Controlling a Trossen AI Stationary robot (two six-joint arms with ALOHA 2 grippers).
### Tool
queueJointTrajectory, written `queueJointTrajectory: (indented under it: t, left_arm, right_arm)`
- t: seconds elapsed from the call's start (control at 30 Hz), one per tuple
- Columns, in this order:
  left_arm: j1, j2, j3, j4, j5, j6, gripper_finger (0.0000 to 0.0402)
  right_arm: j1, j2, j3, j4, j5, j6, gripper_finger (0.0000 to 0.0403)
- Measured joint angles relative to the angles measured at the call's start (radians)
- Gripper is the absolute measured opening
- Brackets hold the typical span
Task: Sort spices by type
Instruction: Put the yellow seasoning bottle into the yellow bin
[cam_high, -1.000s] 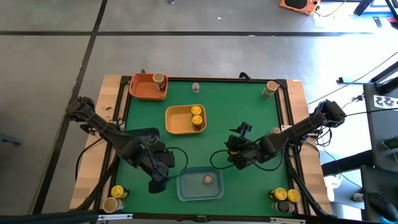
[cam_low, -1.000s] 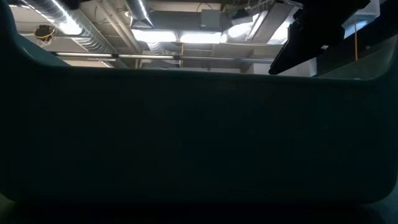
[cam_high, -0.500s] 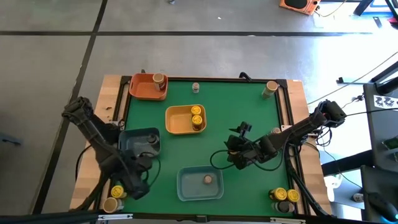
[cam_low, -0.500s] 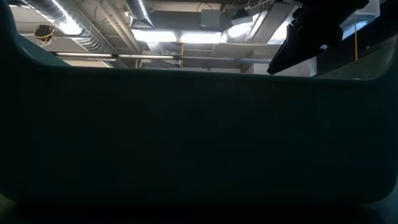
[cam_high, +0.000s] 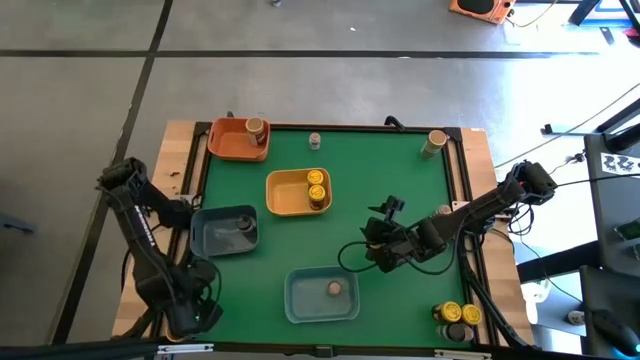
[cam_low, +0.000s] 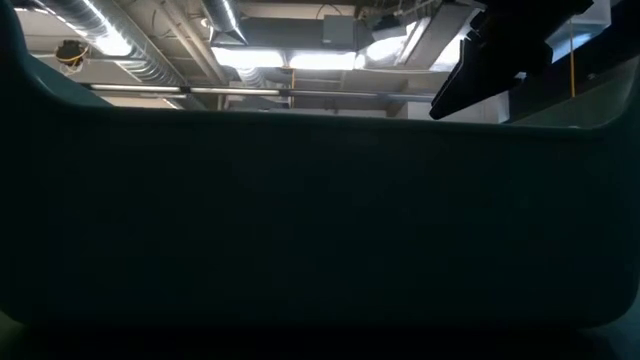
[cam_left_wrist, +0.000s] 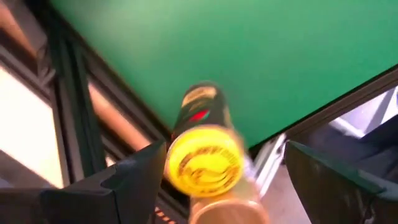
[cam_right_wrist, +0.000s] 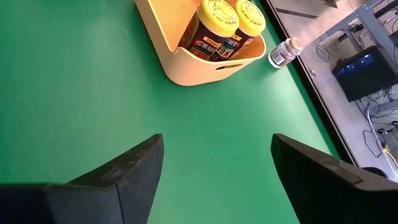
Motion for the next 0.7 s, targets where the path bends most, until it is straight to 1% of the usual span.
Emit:
queueJointTrajectory:
  t: [0.1,0.23,0.43,0.6,0.7]
  left_arm:
    - [-0.020,0.000,-0.021,0.011,0.005,-0.045,0.0321]
    - [-0.035,0.000,-0.056,0.065,0.006,-0.084,0.0321]
    - [-0.044,0.000,-0.106,0.083,0.024,-0.098,0.0321]
    - [-0.044,0.000,-0.164,0.218,0.037,-0.072,0.0321]
    - [-0.044,0.000,-0.179,0.254,0.084,-0.074,0.0321]
  right_arm:
    - [0.000,0.000,0.000,0.001,0.000,0.000,0.0296]
    - [0.000,0.000,0.000,0.001,0.000,0.000,0.0296]
    - [0.000,0.000,0.000,0.012,0.001,-0.005,0.0296]
    - [0.000,0.000,0.000,0.016,0.001,-0.018,0.0296]
    - [0.000,0.000,0.000,0.016,0.001,-0.018,0.0296]
